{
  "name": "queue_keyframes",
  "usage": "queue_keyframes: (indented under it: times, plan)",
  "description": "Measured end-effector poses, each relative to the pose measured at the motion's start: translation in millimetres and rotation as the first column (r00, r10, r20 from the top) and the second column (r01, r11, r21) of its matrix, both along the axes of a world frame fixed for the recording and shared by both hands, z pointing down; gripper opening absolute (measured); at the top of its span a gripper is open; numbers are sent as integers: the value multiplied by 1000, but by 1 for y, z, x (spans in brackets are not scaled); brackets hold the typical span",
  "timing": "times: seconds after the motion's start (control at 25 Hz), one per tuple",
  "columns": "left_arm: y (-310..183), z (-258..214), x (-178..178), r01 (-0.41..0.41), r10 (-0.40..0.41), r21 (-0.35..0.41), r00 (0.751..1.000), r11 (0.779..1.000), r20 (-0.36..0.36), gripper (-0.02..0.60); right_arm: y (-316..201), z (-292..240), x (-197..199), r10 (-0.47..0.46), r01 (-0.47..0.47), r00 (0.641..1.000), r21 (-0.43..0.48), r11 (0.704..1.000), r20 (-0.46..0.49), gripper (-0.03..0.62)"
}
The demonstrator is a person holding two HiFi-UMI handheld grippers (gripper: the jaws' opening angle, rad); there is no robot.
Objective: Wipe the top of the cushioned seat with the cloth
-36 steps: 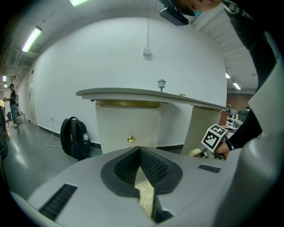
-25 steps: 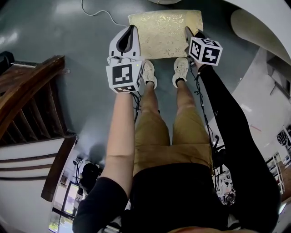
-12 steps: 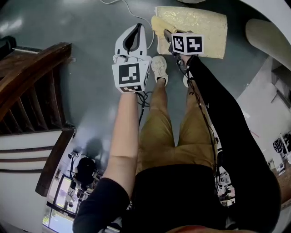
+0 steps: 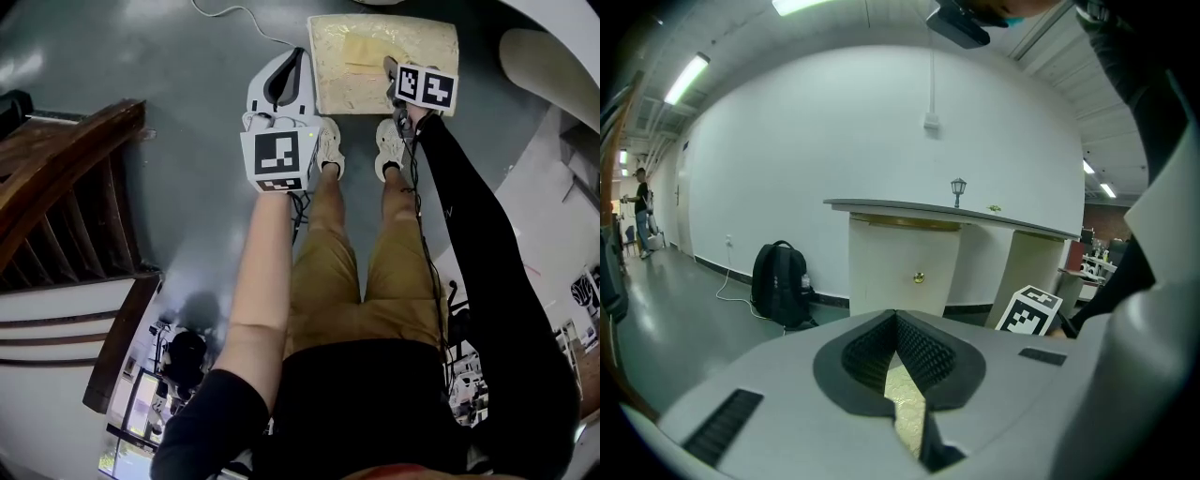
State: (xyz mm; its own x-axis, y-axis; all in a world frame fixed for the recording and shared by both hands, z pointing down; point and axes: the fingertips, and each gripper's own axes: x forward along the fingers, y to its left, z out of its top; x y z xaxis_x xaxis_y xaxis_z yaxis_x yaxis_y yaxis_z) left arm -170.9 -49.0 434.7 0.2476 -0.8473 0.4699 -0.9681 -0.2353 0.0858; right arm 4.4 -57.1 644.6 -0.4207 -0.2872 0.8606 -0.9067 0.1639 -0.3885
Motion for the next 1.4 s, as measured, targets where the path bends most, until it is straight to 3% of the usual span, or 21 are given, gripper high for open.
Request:
queue_keyframes:
  times: [0.56, 0.8, 0.96, 1.08, 1.2, 1.4]
  plan:
    - [-28, -9, 125, -38, 38, 24, 999, 999, 13, 8, -34, 2, 216, 54, -48, 984, 38, 998, -171, 58]
    - [-26, -12, 149, -44, 43, 37, 999, 998, 17, 8, -29, 1, 282, 124, -115, 958, 48, 992, -260, 58]
    - [-17, -8, 145, -38, 37, 25, 999, 999, 20, 8, -25, -12, 288, 96, -71, 955, 97, 993, -279, 58]
    - [-6, -12, 132, -24, 23, 26, 1000, 999, 17, 8, -19, -34, 276, 111, -79, 968, 146, 986, -227, 58]
    - [3, -14, 111, 3, -3, 24, 1000, 1000, 5, 8, -8, -55, 241, 85, -57, 985, 181, 982, -152, 58]
    - [18, -17, 68, 37, -37, 25, 999, 999, -3, 8, 10, -86, 144, -27, 31, 999, 239, 971, -22, 58]
